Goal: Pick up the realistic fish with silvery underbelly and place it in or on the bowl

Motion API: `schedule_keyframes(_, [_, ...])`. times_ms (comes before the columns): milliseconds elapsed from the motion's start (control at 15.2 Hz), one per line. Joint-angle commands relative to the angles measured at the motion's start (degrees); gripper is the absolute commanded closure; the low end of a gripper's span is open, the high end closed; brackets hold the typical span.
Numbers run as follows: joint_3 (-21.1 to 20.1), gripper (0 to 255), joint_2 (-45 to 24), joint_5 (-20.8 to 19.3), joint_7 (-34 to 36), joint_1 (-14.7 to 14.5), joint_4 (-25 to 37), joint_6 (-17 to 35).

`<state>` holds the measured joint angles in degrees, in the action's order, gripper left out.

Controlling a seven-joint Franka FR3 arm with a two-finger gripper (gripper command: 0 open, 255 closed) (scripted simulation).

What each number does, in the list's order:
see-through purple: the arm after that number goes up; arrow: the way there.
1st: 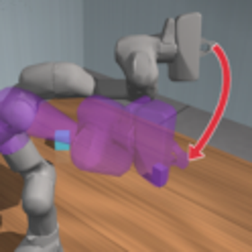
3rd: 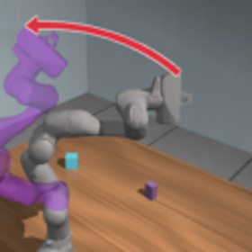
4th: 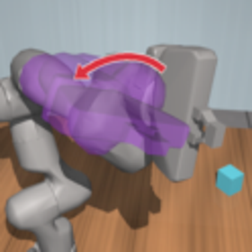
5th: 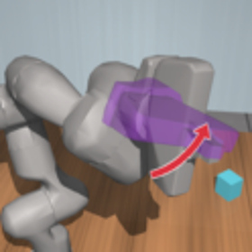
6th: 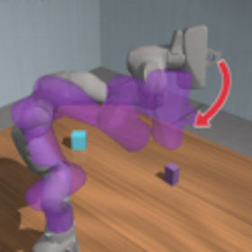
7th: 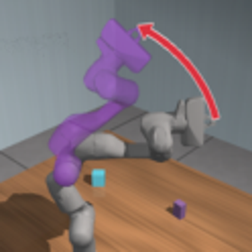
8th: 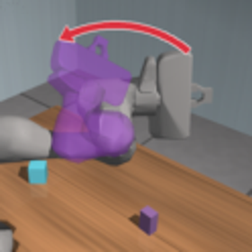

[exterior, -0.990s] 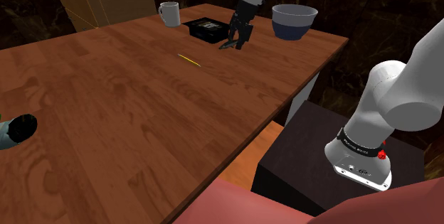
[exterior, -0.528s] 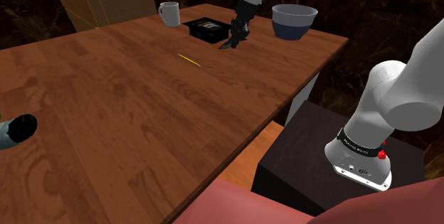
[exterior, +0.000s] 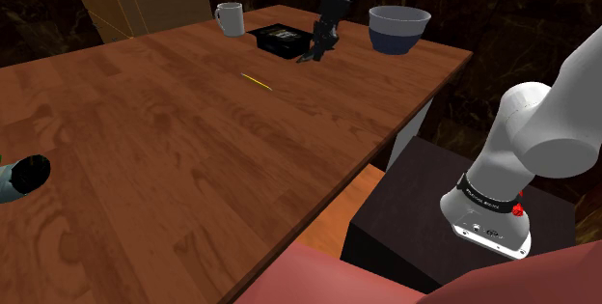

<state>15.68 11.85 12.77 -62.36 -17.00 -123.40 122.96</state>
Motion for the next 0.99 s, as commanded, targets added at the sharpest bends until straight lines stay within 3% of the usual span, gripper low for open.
schedule_keyframes(0, [-0.07, 255, 0.45, -0.35, 0.48, 0.06, 1.11, -1.53])
schedule_keyframes(924, [-0.29, 255, 1.17, -1.62, 3.11, 0.16, 11.06, -11.92])
